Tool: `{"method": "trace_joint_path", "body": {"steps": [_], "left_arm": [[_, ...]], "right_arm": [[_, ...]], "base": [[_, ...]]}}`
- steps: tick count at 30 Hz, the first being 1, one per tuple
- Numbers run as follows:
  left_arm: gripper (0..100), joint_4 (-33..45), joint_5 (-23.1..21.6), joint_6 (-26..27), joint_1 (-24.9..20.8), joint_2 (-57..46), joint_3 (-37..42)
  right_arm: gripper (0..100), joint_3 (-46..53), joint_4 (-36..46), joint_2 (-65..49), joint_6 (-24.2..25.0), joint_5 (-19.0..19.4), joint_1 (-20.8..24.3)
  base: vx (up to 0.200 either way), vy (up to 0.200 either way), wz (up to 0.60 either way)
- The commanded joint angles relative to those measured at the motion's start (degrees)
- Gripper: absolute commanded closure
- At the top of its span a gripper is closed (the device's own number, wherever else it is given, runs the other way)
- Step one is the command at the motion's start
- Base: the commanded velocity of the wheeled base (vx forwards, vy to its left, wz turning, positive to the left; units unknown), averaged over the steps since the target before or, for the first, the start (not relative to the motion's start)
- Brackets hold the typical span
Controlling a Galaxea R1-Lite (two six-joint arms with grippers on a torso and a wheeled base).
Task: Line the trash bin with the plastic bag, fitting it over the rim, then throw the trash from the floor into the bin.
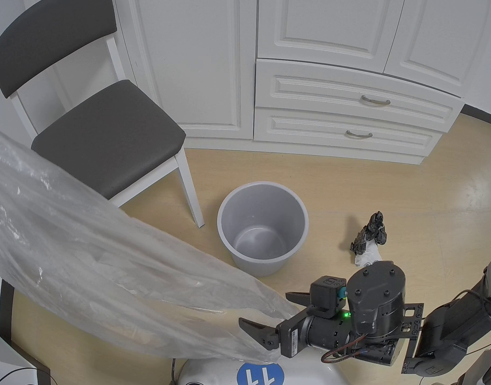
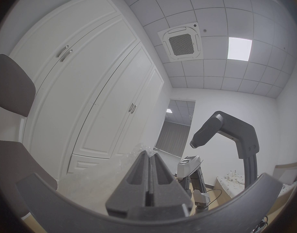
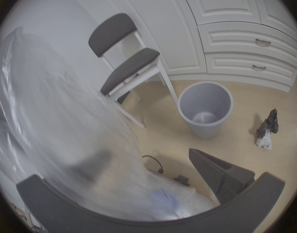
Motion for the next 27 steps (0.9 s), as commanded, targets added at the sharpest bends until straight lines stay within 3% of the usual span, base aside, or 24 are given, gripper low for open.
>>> {"method": "trace_joint_path", "body": {"steps": [1, 6, 26, 27], "left_arm": [[100, -0.1, 0.0, -0.1, 0.0, 0.1, 0.2], [100, -0.1, 0.0, -0.1, 0.0, 0.1, 0.4], [100, -0.1, 0.0, -0.1, 0.0, 0.1, 0.6], [100, -0.1, 0.0, -0.1, 0.0, 0.1, 0.7]], "right_arm": [[0, 1.1, -7.5, 4.3, 0.1, -0.6, -0.2], [0, 3.7, -14.7, 5.5, -0.5, -0.4, -0.2], [0, 3.7, -15.0, 5.7, -0.3, -0.1, -0.1], [100, 3.6, -15.1, 5.7, -0.2, 0.0, -0.1]], "base": [[0.0, 0.0, 0.0], [0.0, 0.0, 0.0], [0.0, 0.0, 0.0], [0.0, 0.0, 0.0]]}}
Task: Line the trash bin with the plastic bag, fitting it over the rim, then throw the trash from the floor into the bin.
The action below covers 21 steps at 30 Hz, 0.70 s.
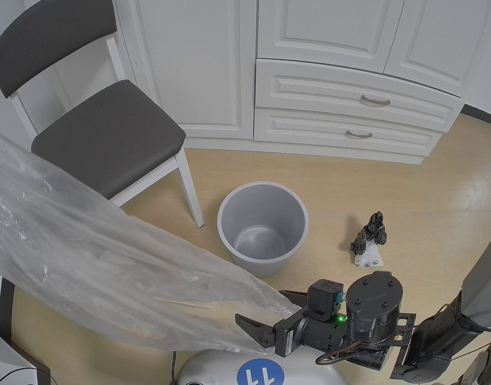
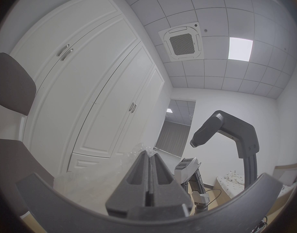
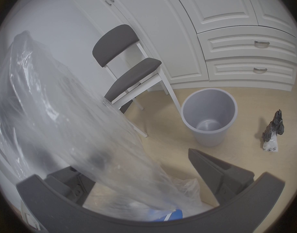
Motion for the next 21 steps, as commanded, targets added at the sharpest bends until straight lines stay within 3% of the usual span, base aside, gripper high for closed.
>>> {"method": "trace_joint_path", "body": {"steps": [1, 14, 19, 21], "left_arm": [[100, 0.0, 0.0, 0.0, 0.0, 0.2, 0.1], [100, 0.3, -0.1, -0.1, -0.1, 0.7, 1.5], [100, 1.0, -0.9, 0.0, -0.1, 1.2, 2.7], [100, 1.0, -3.2, 0.4, -0.2, 3.1, 4.2]], "right_arm": [[100, -0.4, -0.3, 0.2, 0.3, 0.1, 0.1], [100, -0.5, -3.0, -0.8, 0.0, -0.6, -1.2], [100, -0.3, -2.2, -4.7, -1.9, -0.6, -4.1], [100, -0.5, -0.8, -8.6, -5.2, -0.7, -7.4]], "base": [[0.0, 0.0, 0.0], [0.0, 0.0, 0.0], [0.0, 0.0, 0.0], [0.0, 0.0, 0.0]]}}
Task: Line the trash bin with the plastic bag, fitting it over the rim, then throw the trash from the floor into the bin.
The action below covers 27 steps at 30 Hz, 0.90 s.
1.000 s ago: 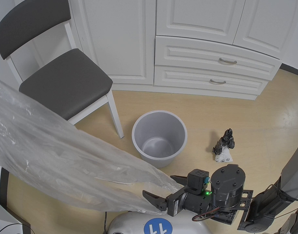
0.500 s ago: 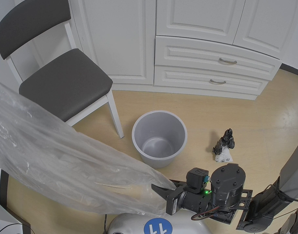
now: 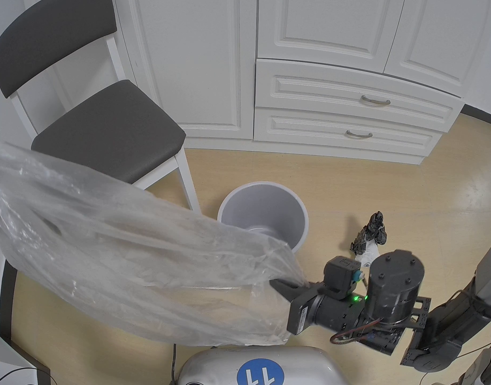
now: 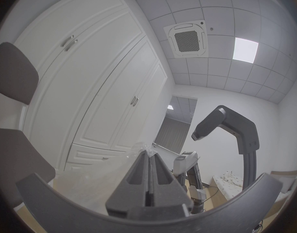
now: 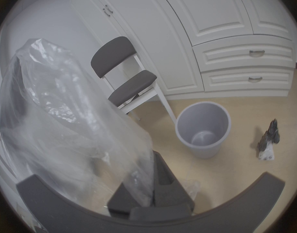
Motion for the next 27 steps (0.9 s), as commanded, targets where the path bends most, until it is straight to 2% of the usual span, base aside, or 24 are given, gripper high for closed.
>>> {"method": "trace_joint_path", "body": {"steps": [1, 4, 6, 10, 21, 23, 25, 26, 27], "left_arm": [[100, 0.1, -3.6, 0.5, -0.1, 3.2, 2.1], [100, 0.2, -6.1, 0.5, 0.0, 4.5, 2.8], [100, 0.2, -8.4, 0.5, 0.0, 7.0, 3.3], [100, 1.1, -9.4, 0.5, -0.3, 12.9, 3.6], [100, 1.3, -8.7, 0.6, -1.5, 34.1, 0.7], [100, 1.3, -8.1, 0.6, -1.5, 36.0, 0.1], [100, 1.3, -3.7, 0.6, -2.1, 40.0, -1.7], [100, 1.3, -3.7, 0.6, -2.1, 40.0, -1.7], [100, 1.3, 1.6, 0.6, -3.5, 42.8, -3.4]], "right_arm": [[100, -0.5, 2.3, -7.5, -3.6, -0.3, -4.9], [100, -1.7, 4.5, -10.6, -4.7, -1.1, -6.6], [100, -5.0, 9.6, -14.5, -5.5, -4.0, -8.5], [100, -9.8, 15.5, -19.6, -5.6, -9.5, -9.5], [100, -12.8, 16.2, -23.4, -5.5, -13.0, -8.8], [100, -12.8, 16.2, -23.3, -5.5, -13.0, -8.7], [100, -12.9, 15.8, -22.8, -5.5, -13.0, -8.7], [100, -12.9, 15.8, -22.8, -5.5, -13.0, -8.7], [100, -12.9, 15.9, -22.7, -5.5, -13.0, -8.7]], "base": [[0.0, 0.0, 0.0], [0.0, 0.0, 0.0], [0.0, 0.0, 0.0], [0.0, 0.0, 0.0], [0.0, 0.0, 0.0], [0.0, 0.0, 0.0], [0.0, 0.0, 0.0], [0.0, 0.0, 0.0], [0.0, 0.0, 0.0]]}}
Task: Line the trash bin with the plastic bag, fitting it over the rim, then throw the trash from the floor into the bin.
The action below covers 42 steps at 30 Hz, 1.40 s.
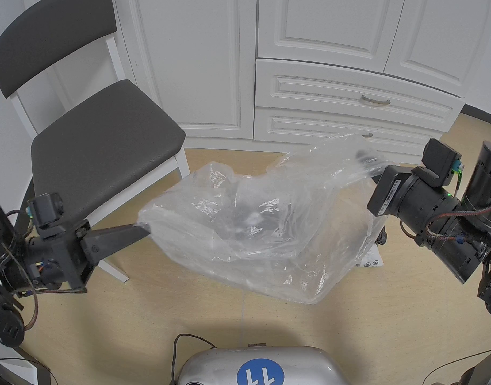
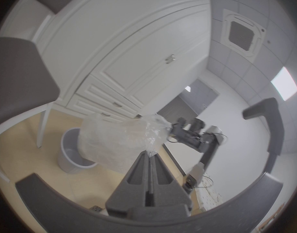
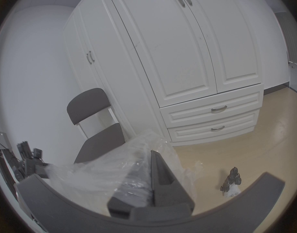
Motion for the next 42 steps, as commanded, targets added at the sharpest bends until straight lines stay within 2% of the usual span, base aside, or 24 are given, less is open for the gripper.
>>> {"method": "trace_joint_path", "body": {"steps": [1, 3, 4, 5, 6, 10, 11, 12, 15, 18, 20, 22, 25, 26, 27, 30, 38, 39, 42], "left_arm": [[100, -0.3, 12.7, 0.0, -3.2, 13.8, -5.5], [100, -0.4, 19.8, 0.1, -4.9, 16.3, -7.5], [100, -0.4, 22.0, 0.2, -5.8, 16.9, -8.2], [100, -0.4, 22.0, 0.2, -5.8, 16.9, -8.2], [100, -0.5, 24.5, 0.6, -6.6, 17.1, -8.7], [100, -0.4, 24.8, 3.3, -6.9, 16.5, -8.1], [100, -0.2, 24.9, 6.3, -6.9, 16.5, -7.4], [100, -0.1, 24.9, 7.1, -6.9, 16.6, -7.2], [100, 0.4, 24.8, 13.7, -8.9, 18.0, -4.1], [100, 0.5, 25.4, 17.0, -11.7, 21.4, -2.8], [100, 0.6, 26.1, 18.4, -12.6, 23.1, -2.6], [100, 0.5, 28.9, 20.7, -13.2, 26.1, -2.9], [100, -0.1, 37.4, 26.2, -13.5, 31.2, -3.8], [100, -0.1, 37.8, 26.4, -13.6, 31.3, -3.8], [100, -0.1, 41.5, 28.6, -14.1, 32.2, -4.0], [100, -0.1, 43.3, 29.3, -15.0, 32.2, -4.1], [100, -0.2, 43.3, 29.2, -14.9, 32.5, -4.4], [0, -0.2, 43.3, 29.2, -14.9, 32.5, -4.4], [0, -2.1, 43.2, 29.0, -14.9, 32.5, -4.3]], "right_arm": [[100, -0.7, -0.1, -0.6, 0.0, -0.4, 0.2], [100, -0.7, 0.0, -0.6, 0.0, -0.4, 0.5], [100, -0.7, 0.0, -0.6, 0.0, -0.4, 0.6], [100, -0.7, 0.0, -0.6, 0.0, -0.4, 0.6], [100, -0.7, -0.1, -0.7, 0.0, -0.5, 0.6], [100, -1.3, -0.1, -0.6, 0.2, -0.7, 0.6], [100, -1.8, -0.3, -0.3, 0.3, -1.1, 0.7], [100, -1.8, -0.4, -0.1, 0.4, -1.2, 0.8], [100, -3.7, -1.3, 2.5, 2.4, -3.9, 3.3], [100, -5.5, -4.4, 6.1, 4.9, -7.1, 6.3], [100, -6.2, -6.0, 7.6, 4.9, -8.2, 6.7], [100, -6.9, -8.7, 9.2, 4.9, -9.0, 6.7], [100, -7.2, -12.9, 10.4, 4.9, -9.0, 6.7], [100, -7.2, -13.0, 10.4, 4.9, -9.0, 6.7], [100, -7.2, -14.4, 10.6, 4.8, -9.0, 6.8], [100, -7.1, -15.0, 10.7, 4.7, -9.1, 7.2], [100, -6.6, -14.9, 10.6, 4.7, -9.0, 7.4], [100, -6.6, -14.9, 10.6, 4.7, -9.0, 7.4], [100, -6.4, -14.9, 10.7, 4.7, -9.0, 8.2]], "base": [[0.0, 0.0, 0.0], [0.0, 0.0, 0.0], [0.0, 0.0, 0.0], [0.0, 0.0, 0.0], [0.0, 0.0, 0.0], [0.0, 0.0, 0.0], [0.0, 0.0, 0.0], [0.0, 0.0, 0.0], [0.0, 0.0, 0.0], [0.0, 0.0, 0.0], [0.0, 0.0, 0.0], [0.0, 0.0, 0.0], [0.0, 0.0, 0.0], [0.0, 0.0, 0.0], [0.0, 0.0, 0.0], [0.0, 0.0, 0.0], [0.0, 0.0, 0.0], [0.0, 0.0, 0.0], [0.0, 0.0, 0.0]]}}
